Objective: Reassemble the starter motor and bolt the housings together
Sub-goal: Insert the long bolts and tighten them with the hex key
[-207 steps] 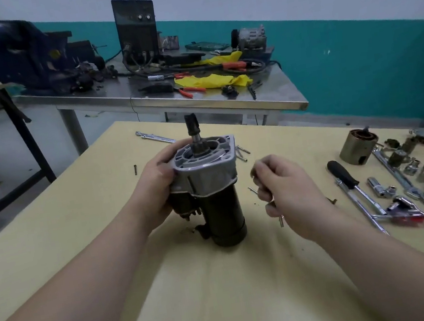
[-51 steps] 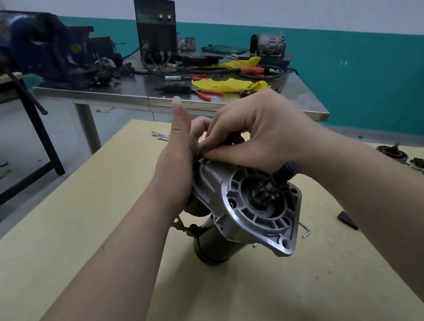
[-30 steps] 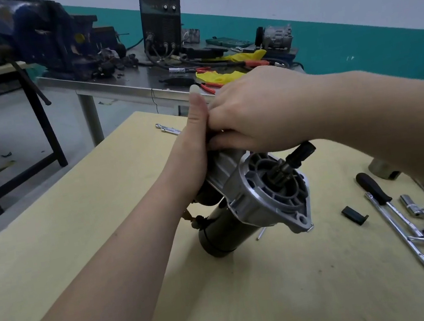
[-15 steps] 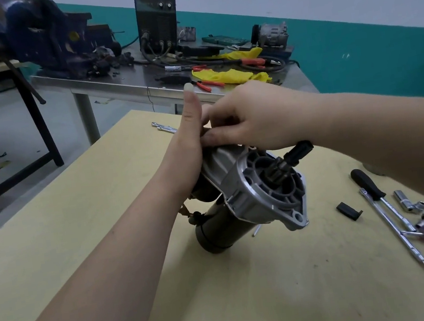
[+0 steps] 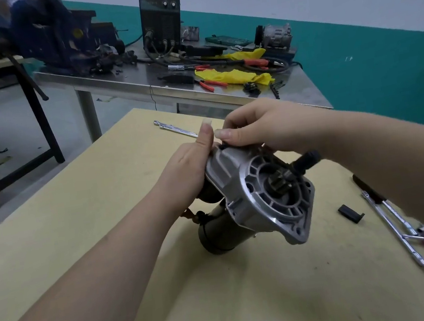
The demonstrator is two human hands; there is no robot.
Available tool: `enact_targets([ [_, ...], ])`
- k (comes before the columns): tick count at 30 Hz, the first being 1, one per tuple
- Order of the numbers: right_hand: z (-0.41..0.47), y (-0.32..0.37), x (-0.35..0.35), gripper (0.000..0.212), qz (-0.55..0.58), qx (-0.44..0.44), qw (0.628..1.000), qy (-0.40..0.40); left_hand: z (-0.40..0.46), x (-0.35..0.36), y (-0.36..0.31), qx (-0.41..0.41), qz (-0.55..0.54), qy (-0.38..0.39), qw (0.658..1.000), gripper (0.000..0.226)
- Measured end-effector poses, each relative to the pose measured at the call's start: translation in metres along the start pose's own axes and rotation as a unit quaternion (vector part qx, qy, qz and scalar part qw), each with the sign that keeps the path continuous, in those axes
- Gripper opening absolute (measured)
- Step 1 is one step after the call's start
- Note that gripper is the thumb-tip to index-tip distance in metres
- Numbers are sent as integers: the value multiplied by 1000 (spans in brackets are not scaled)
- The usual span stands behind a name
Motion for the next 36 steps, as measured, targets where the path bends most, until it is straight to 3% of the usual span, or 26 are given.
enact_targets([
  [6,-6,-7,-9,34,13,-12,997,79,2,12,-7,20,-3,29,999,75],
  [13,4,7,-7,34,-183,-37,982,-35,3,5,-2,-2,-20,-8,1000,87],
  [16,-3,-1,-10,47,-69,15,997,-13,2,8,-1,3,-12,1,1000,91],
  [21,-25,-8,-29,30,121,-72,986,-88,3,13,1,-15,-22,22,999,95],
  [27,-35,9,-32,36,-100,-85,991,-15,3,15,0,-8,-41,26,999,91],
  [31,-20,22,-31,21,-140,-96,985,-7,3,13,2,-5,-36,21,999,94],
  [36,-9,41,-20,12,-369,-177,912,-20,4,13,1,-11,-32,13,999,86],
])
Point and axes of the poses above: each hand's wrist, its own z-axis towards the middle knuckle, its own x-axis out of the palm, y = z × x, the point moved 5 cm from there along z, towards the middle knuckle, and after that the axes turned 1 degree about -x, right-handed, at the moved point
